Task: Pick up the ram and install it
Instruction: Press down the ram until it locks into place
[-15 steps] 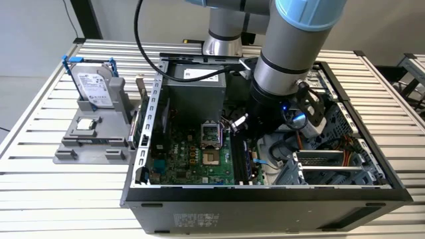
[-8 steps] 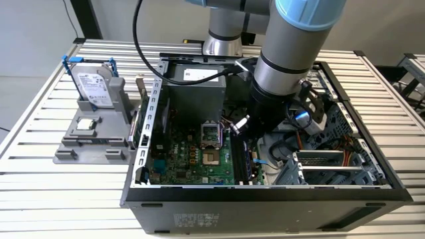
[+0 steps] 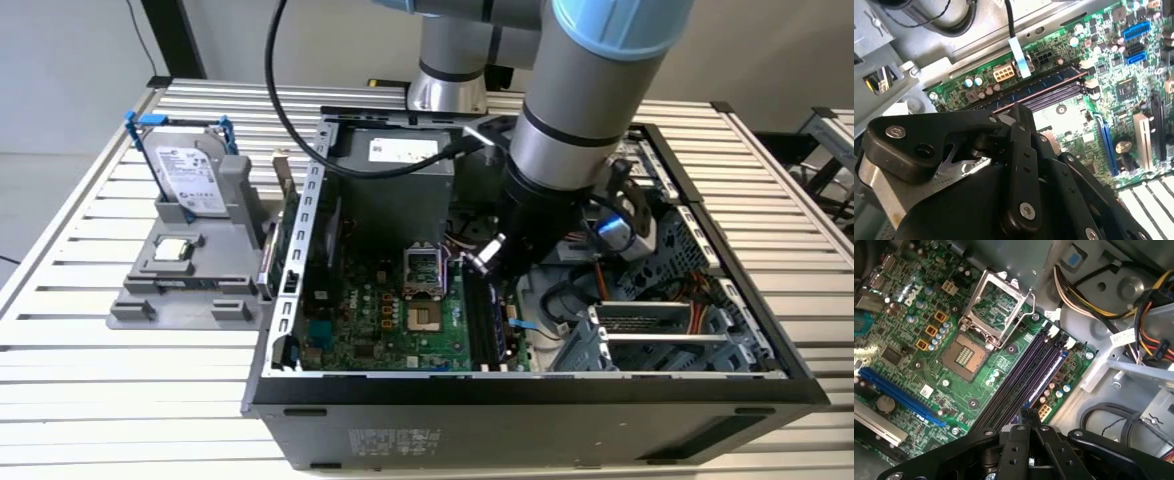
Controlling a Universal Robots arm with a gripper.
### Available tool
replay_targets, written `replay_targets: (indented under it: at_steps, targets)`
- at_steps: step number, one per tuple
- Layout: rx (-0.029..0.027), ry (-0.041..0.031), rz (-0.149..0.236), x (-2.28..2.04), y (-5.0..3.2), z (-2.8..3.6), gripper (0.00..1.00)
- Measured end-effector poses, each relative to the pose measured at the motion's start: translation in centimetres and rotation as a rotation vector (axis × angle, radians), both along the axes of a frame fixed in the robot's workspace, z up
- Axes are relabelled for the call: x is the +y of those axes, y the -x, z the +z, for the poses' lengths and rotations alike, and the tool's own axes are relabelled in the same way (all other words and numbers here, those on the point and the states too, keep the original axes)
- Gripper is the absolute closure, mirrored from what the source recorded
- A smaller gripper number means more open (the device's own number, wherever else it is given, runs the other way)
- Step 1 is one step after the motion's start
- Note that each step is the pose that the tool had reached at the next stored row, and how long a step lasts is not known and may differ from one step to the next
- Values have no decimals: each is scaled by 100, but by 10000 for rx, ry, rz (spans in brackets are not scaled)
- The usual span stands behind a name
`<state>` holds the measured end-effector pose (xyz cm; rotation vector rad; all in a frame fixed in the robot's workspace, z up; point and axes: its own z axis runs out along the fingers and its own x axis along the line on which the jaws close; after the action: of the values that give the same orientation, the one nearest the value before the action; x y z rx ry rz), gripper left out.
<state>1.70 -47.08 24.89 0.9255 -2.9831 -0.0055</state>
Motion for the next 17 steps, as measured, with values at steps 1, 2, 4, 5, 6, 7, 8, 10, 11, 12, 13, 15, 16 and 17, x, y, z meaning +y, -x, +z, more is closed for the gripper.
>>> replay_targets:
  at_steps: [1,2,4,5,6,7,8,10,11,12,13,15,16,17]
  targets:
    - [0,-1,111,4,0,-1,100]
    - [0,0,219,9,0,0,100]
    - [0,-1,428,19,0,-1,100]
    - [0,-1,535,25,0,0,100]
    - [0,-1,628,32,0,-1,100]
    - [0,-3,715,39,1,-1,100]
    - [0,-1,805,46,0,-1,100]
    - [0,-2,980,61,0,-1,100]
    - [0,-1,1040,73,1,-1,100]
    - [0,-2,1099,84,0,-1,100]
    - [0,-1,1164,94,0,-1,100]
    - [0,-1,1299,115,0,0,100]
    - [0,-2,1369,126,0,-1,100]
    - [0,-1,1442,135,0,0,100]
